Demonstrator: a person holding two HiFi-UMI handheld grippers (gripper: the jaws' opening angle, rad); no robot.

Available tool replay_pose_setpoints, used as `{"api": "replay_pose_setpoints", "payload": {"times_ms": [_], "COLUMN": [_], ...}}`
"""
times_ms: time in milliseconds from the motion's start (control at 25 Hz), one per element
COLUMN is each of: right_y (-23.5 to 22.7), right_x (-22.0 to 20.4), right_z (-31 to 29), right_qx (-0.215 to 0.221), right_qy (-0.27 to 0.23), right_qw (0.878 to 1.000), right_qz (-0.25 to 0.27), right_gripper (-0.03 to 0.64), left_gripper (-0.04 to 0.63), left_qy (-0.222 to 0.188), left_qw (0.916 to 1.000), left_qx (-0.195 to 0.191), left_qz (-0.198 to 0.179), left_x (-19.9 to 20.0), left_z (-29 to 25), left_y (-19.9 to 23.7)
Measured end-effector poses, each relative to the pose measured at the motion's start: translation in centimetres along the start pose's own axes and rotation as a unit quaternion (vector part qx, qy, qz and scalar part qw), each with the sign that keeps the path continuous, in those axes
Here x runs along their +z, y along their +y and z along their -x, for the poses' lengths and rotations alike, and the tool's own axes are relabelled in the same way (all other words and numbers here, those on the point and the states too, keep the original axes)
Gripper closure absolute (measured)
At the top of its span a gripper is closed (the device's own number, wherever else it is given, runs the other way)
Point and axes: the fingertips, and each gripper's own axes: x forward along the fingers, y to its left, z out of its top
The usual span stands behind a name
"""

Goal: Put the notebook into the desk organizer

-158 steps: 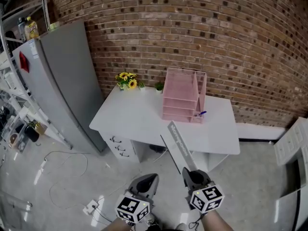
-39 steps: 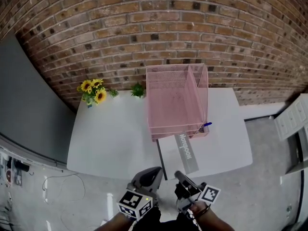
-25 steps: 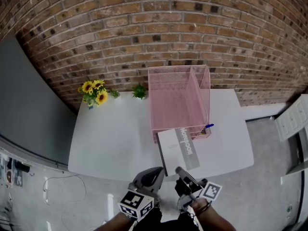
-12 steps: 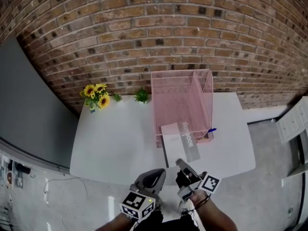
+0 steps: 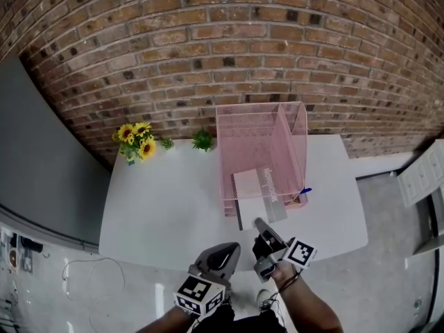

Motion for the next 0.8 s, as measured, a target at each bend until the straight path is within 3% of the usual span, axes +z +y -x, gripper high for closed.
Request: {"api": "replay_pose_setpoints", "payload": {"times_ms": [600, 800], "right_y": [-4.3, -4.3], "right_x": [1.5, 2.0], "right_z": [-1.7, -2.9], "right_qx": [-0.097, -0.087], "right_qy": [-0.001, -0.008], "right_qw": [0.995, 0.996], "right_qz": [-0.004, -0.009], "right_gripper": [0.603, 0.586], "left_gripper": [0.591, 0.591], "left_qy": [0.004, 0.005], "left_qw": [1.0, 0.9999], "left_qx": [-0.001, -0.001], "left_qz": [0.007, 0.01], "left_x": [0.0, -0.1], "left_z": [-1.3, -1.4], "left_y": [0.5, 0.6]}}
